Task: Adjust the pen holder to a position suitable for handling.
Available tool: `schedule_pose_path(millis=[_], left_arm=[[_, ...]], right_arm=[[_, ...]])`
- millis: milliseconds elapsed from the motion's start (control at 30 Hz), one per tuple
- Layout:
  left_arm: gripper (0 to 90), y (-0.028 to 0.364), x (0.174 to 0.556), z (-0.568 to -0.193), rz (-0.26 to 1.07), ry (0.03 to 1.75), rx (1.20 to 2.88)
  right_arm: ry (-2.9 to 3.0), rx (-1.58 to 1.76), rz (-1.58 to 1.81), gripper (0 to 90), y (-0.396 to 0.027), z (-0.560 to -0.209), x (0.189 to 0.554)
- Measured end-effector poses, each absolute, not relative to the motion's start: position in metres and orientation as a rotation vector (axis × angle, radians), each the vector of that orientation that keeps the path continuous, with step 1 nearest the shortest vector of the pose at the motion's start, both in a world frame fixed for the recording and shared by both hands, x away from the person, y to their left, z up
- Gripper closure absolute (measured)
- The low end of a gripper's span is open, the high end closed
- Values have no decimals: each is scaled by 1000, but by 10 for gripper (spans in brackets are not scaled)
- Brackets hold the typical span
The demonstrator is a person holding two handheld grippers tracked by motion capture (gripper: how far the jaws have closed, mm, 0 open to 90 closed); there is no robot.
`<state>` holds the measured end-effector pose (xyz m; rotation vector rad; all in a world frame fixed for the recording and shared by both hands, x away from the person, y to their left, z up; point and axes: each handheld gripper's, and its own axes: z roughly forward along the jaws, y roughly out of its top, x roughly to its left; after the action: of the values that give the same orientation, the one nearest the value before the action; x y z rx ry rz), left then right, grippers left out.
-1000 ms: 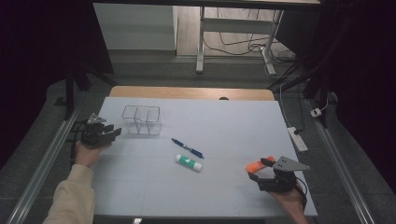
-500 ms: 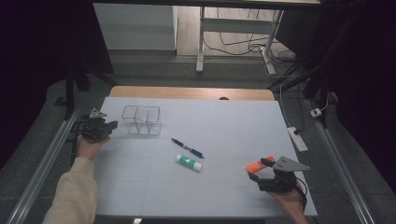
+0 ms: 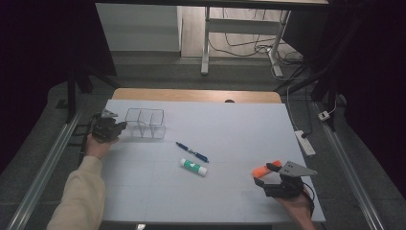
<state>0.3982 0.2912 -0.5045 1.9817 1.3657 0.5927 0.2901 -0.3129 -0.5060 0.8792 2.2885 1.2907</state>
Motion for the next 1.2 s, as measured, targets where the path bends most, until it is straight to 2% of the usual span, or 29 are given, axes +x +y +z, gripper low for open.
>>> schedule_pose_path(millis=[533, 1200], left_arm=[[893, 288, 407, -510, 580, 1376, 2008], [894, 258, 414, -508, 556, 1312, 2032]], right_arm=[[2314, 861, 1285, 224, -311, -507, 290], [2330, 854, 1276, 224, -310, -509, 291]])
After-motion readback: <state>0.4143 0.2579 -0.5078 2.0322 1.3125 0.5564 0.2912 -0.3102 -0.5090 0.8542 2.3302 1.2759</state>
